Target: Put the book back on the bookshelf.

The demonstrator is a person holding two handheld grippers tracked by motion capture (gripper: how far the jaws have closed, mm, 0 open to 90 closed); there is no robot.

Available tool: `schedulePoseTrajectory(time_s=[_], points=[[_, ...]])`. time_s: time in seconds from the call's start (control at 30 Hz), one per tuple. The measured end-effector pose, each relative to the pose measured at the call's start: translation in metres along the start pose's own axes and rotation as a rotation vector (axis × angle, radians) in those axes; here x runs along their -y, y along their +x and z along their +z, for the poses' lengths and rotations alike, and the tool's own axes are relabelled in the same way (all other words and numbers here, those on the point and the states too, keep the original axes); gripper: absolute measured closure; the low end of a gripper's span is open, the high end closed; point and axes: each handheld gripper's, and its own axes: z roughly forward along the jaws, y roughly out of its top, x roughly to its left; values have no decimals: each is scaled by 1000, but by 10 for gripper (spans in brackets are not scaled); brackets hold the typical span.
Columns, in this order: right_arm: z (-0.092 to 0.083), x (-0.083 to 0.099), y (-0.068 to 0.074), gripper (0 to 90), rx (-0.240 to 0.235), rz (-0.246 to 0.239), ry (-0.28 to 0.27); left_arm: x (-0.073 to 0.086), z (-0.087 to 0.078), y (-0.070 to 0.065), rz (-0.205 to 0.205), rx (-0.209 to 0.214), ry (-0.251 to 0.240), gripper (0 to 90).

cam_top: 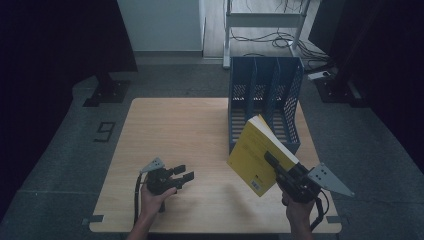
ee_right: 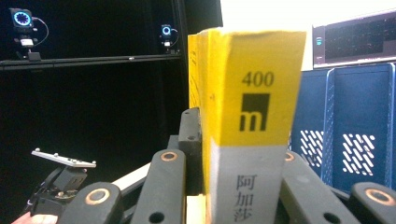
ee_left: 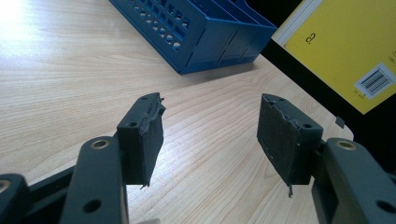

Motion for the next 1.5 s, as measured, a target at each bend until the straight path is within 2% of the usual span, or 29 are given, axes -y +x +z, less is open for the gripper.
schedulePoseTrajectory(time_s=[0.87, 1.5], points=[[-2, -7, -12, 746, 76, 8, -24, 0, 0, 2, -10, -4, 1, 405], [15, -17, -21, 746, 118, 14, -31, 0, 0, 3, -14, -5, 3, 405]])
